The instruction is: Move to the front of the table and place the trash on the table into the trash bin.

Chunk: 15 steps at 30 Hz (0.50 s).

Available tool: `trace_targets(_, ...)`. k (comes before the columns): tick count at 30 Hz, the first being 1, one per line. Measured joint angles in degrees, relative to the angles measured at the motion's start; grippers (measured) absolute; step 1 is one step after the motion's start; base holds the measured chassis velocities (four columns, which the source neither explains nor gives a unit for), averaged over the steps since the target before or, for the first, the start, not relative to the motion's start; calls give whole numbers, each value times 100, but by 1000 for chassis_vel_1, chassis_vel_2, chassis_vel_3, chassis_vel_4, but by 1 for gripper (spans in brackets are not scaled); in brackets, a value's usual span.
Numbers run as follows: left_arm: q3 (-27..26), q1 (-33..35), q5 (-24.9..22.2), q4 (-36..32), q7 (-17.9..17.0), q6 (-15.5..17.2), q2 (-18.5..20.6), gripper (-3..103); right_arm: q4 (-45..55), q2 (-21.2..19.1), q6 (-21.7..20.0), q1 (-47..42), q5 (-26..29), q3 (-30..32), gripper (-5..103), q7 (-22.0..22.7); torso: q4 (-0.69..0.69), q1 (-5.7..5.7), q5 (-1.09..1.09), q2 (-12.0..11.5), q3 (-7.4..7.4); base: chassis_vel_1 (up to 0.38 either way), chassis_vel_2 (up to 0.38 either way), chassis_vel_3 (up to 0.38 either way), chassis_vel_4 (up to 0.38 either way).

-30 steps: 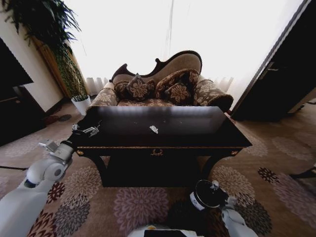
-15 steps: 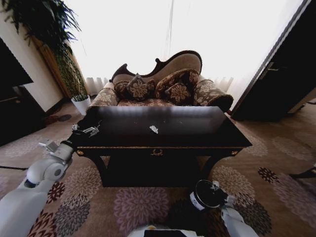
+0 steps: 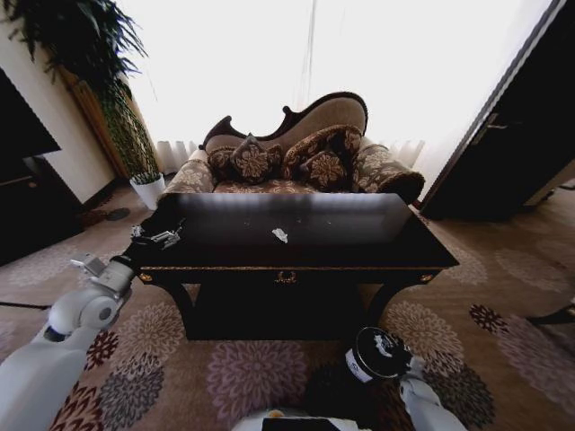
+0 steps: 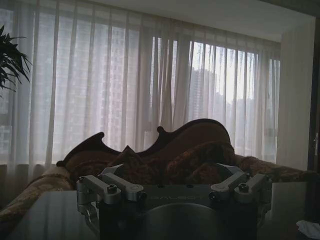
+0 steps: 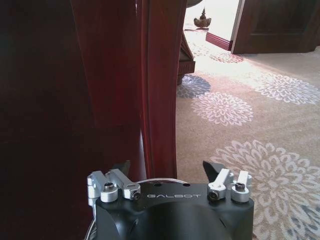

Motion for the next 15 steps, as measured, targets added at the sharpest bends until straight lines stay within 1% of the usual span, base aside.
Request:
trace_targets(2, 0, 0, 0, 0, 0, 0, 0, 100, 26, 2, -1, -19, 0, 5, 83, 2, 0, 0, 0, 0, 0, 0, 0, 0, 0)
trace_targets(4, 0, 0, 0, 0, 0, 0, 0, 100, 189, 17, -11, -137, 5, 39, 93, 17, 1, 0, 0, 0, 0, 0, 0, 0, 0)
trace_targets(6, 0, -1, 0, 0, 0, 0, 0, 100, 461, 40, -27, -356, 30, 87, 99, 32, 1, 0, -1, 1, 0, 0, 0, 0, 0)
trace_targets(8, 0, 0, 0, 0, 0, 0, 0, 100, 556, 55, -27, -429, 34, 106, 99, 36, 0, 0, -1, 1, 0, 0, 0, 0, 0)
trace_targets(11, 0, 0, 0, 0, 0, 0, 0, 100, 1154, 304, 93, -951, 21, 306, 100, 102, 1, 0, 1, 1, 0, 0, 0, 0, 0)
trace_targets(13, 0, 0, 0, 0, 0, 0, 0, 100, 1252, 353, 119, -1048, 16, 340, 100, 110, 0, 0, 2, 1, 0, 0, 0, 0, 0)
trace_targets(15, 0, 0, 0, 0, 0, 0, 0, 100, 1656, 541, 218, -1438, -14, 473, 100, 142, -2, -1, 0, 1, 0, 0, 0, 0, 0)
